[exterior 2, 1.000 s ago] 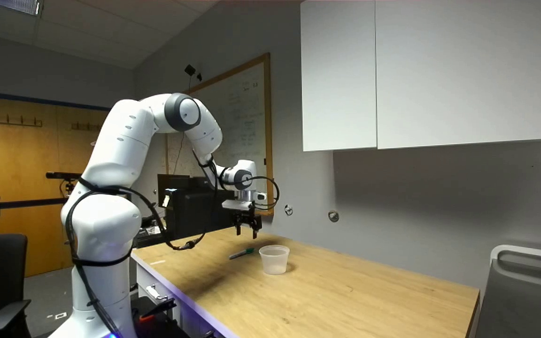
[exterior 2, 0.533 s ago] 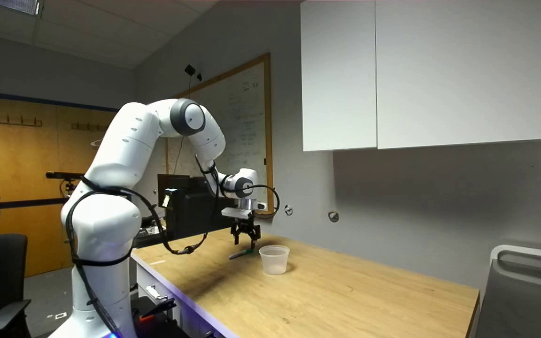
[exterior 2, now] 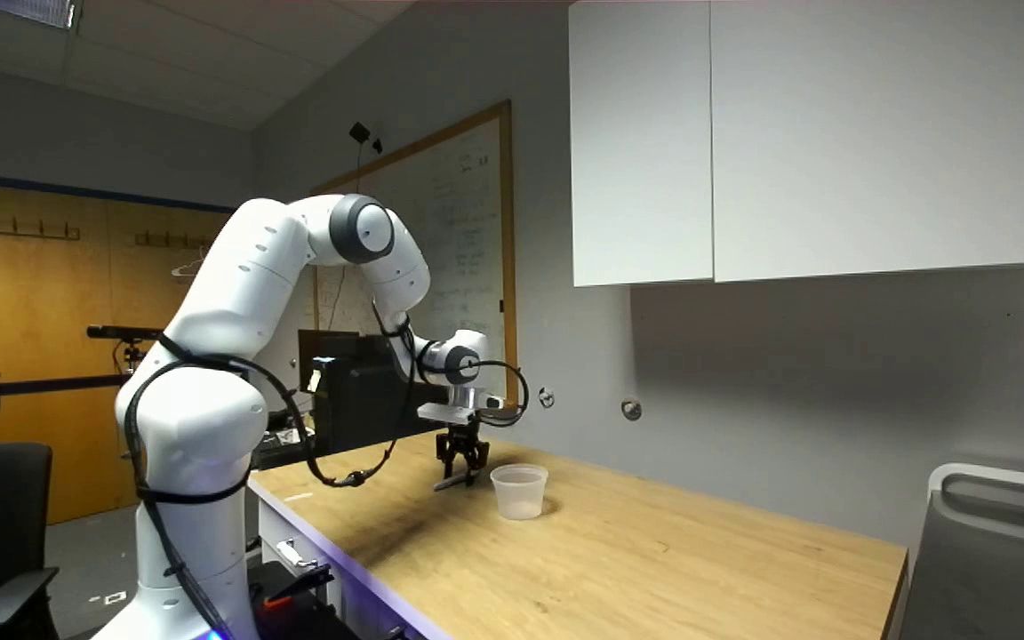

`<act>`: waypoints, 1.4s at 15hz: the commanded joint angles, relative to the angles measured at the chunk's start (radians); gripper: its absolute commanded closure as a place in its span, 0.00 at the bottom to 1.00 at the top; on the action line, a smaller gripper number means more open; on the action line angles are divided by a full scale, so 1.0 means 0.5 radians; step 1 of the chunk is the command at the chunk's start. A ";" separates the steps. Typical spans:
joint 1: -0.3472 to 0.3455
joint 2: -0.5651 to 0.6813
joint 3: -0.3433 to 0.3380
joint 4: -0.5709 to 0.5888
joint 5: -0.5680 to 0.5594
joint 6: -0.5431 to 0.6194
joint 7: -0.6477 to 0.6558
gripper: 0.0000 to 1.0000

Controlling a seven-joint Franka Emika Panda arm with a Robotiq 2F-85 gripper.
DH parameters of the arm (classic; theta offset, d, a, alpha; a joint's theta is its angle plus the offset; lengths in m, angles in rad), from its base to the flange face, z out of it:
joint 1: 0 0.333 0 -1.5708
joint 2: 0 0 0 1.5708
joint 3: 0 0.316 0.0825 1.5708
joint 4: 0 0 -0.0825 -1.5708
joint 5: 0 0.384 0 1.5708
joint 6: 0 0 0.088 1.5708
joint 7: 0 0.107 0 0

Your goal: Put the green marker inside the clear bowl

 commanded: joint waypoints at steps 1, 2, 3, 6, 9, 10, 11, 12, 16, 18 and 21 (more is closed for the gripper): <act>0.023 0.002 -0.013 0.041 -0.004 -0.067 0.038 0.66; 0.029 -0.008 -0.013 0.036 -0.010 -0.073 0.044 0.72; 0.033 -0.014 -0.016 0.035 -0.018 -0.078 0.051 0.79; 0.045 -0.066 -0.017 0.013 -0.032 -0.102 0.065 0.96; 0.058 -0.165 -0.024 -0.028 -0.040 -0.114 0.098 0.92; 0.063 -0.230 -0.035 -0.052 -0.054 -0.132 0.136 0.92; 0.065 -0.287 -0.043 -0.073 -0.071 -0.140 0.163 0.92; 0.063 -0.359 -0.050 -0.095 -0.088 -0.154 0.199 0.92; 0.052 -0.672 -0.088 -0.203 -0.256 -0.112 0.358 0.92; 0.030 -0.819 -0.107 -0.267 -0.411 -0.017 0.477 0.92; -0.048 -0.956 -0.125 -0.330 -0.548 0.089 0.571 0.92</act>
